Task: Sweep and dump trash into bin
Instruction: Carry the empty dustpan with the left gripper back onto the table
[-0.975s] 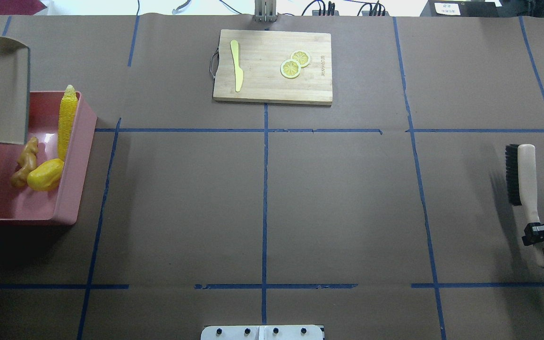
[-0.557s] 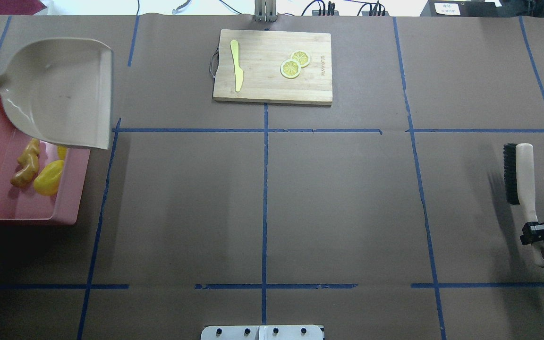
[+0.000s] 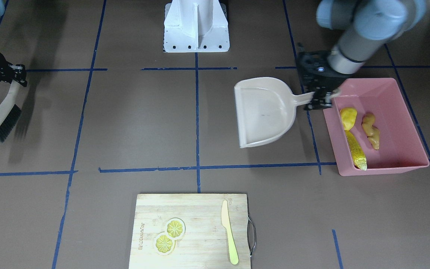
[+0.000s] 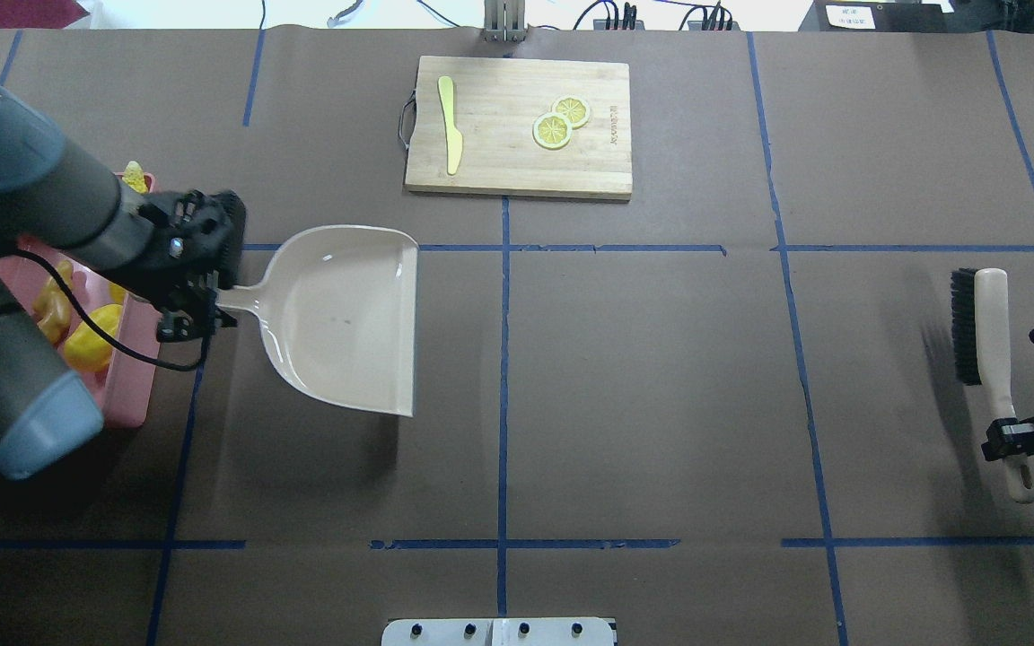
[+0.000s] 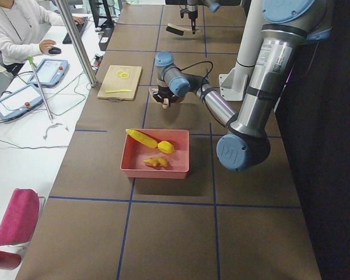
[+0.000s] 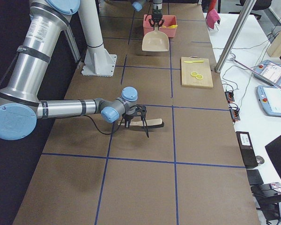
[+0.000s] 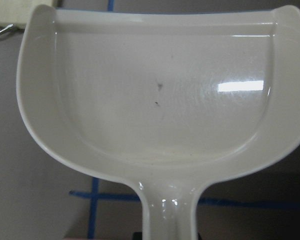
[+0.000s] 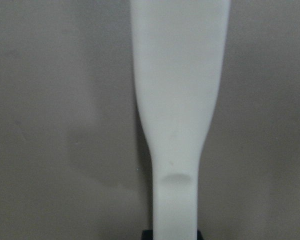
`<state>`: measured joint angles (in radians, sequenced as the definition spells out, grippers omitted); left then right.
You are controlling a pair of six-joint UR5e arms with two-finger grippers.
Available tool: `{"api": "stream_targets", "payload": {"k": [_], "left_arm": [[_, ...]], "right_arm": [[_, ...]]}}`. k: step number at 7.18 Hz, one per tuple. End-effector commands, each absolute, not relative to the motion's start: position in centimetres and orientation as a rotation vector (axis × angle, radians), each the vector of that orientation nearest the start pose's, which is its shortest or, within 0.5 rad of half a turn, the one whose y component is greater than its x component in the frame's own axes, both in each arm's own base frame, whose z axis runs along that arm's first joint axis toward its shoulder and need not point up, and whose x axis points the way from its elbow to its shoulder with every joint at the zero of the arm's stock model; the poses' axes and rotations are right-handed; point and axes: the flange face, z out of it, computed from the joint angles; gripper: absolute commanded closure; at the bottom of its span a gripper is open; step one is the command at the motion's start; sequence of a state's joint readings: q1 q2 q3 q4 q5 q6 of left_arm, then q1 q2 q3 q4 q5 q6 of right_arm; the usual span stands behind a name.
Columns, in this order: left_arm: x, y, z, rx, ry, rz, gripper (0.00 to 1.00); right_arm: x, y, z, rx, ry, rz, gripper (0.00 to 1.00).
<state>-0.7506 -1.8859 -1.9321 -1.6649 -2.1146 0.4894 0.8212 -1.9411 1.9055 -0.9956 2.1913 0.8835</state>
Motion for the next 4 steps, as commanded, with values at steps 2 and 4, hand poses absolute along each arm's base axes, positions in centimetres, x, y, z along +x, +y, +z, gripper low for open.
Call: {"api": "stream_targets", "payload": {"k": [2, 4], "left_arm": [[44.9, -41.3, 28.9, 0.704, 0.686, 1.434, 0.9], [45.9, -41.9, 29.2, 0.694, 0.682, 1.439, 0.82]], "right_arm": [[-19.8, -32.4, 58.6, -0.076, -0.802, -0.04, 0.96], [-20.0, -32.5, 58.4, -0.073, -0.806, -0.04, 0.95]]}}
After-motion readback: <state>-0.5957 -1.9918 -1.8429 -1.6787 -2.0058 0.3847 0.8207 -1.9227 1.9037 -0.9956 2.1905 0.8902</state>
